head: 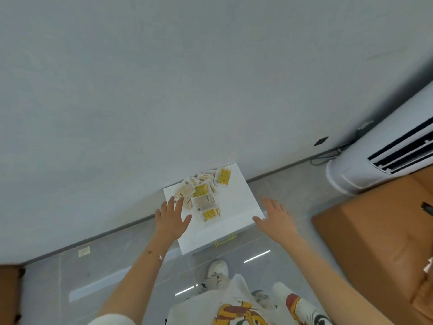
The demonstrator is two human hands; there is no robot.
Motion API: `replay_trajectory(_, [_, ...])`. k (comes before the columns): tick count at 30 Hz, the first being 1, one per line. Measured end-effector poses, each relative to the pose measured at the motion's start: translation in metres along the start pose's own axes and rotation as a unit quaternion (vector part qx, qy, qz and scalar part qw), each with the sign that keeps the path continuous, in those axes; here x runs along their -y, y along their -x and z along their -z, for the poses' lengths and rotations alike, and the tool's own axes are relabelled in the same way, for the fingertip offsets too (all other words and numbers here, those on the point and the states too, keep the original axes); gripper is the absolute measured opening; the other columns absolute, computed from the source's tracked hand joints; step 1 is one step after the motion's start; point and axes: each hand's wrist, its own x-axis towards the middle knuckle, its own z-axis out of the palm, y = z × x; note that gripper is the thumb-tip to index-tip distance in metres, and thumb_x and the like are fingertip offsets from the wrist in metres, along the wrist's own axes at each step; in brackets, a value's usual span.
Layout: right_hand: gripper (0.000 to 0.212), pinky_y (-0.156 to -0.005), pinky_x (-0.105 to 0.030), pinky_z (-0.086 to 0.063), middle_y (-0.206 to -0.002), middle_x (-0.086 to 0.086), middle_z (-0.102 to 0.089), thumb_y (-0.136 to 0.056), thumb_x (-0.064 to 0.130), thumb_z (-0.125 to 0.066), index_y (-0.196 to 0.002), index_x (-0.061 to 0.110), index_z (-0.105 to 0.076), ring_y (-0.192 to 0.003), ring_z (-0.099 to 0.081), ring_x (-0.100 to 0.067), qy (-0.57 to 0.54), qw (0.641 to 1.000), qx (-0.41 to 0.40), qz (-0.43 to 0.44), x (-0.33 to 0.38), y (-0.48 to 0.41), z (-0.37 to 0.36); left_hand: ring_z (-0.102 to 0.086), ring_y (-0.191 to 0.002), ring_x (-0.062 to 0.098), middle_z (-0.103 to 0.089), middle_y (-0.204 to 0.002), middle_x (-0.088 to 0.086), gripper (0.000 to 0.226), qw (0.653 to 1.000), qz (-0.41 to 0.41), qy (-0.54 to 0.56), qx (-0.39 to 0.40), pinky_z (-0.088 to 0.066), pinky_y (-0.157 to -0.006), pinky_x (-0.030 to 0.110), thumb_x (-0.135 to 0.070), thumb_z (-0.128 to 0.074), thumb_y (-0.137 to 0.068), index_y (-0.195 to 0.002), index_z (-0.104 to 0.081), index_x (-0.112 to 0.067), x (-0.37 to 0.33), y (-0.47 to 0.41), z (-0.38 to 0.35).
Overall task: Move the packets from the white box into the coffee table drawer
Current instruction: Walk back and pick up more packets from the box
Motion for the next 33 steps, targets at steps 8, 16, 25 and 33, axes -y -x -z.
replay_trajectory(8, [0.070, -0.111, -0.040, -0.028, -0.154, -0.001, -0.027, -0.093, 0.052, -0.048, -0.152, 0.032, -0.015, -0.140, -0.028, -0.025, -0.051, 0.996, 0.067, 0.009, 0.023, -0.130, -0.035, -0.017, -0.144, 0.028, -0.018, -0.158, 0.007, 0.065, 0.983, 0.122, 0.133, 0.022, -0.020, -0.116, 0.044, -0.051, -0.040, -0.096, -0.151, -0.018, -0.024, 0.017, -0.079, -0.055])
replay_trajectory(16, [0.079, -0.108, -0.048, -0.032, -0.155, -0.004, -0.025, -0.088, 0.051, -0.059, -0.152, 0.027, -0.018, -0.140, -0.027, -0.030, -0.096, 0.989, 0.108, -0.036, 0.012, -0.289, -0.172, -0.015, -0.145, 0.028, -0.012, -0.160, 0.005, 0.063, 0.906, 0.281, 0.315, 0.022, -0.022, -0.115, 0.044, -0.042, -0.048, -0.096, -0.150, -0.022, -0.024, 0.018, -0.177, -0.189])
replay_trajectory(25, [0.090, -0.113, -0.056, -0.023, -0.160, -0.011, -0.010, -0.083, 0.043, -0.070, -0.153, 0.022, -0.017, -0.147, -0.009, -0.032, -0.104, 0.994, 0.025, -0.002, -0.004, -0.401, -0.240, -0.016, -0.145, 0.029, -0.018, -0.158, 0.010, 0.060, 0.881, 0.280, 0.363, -0.117, -0.025, -0.115, 0.048, -0.030, -0.054, -0.095, -0.148, -0.028, -0.018, 0.029, -0.239, -0.252])
replay_trajectory(33, [0.090, -0.120, -0.042, -0.007, -0.158, -0.009, -0.022, -0.083, 0.036, -0.071, -0.153, 0.022, -0.017, -0.148, -0.010, -0.028, -0.125, 0.992, -0.005, 0.008, -0.013, -0.443, -0.254, -0.018, -0.143, 0.034, -0.027, -0.154, 0.016, 0.070, 0.824, 0.365, 0.396, -0.175, -0.017, -0.115, 0.047, -0.033, -0.063, -0.089, -0.148, -0.028, -0.016, 0.021, -0.273, -0.264])
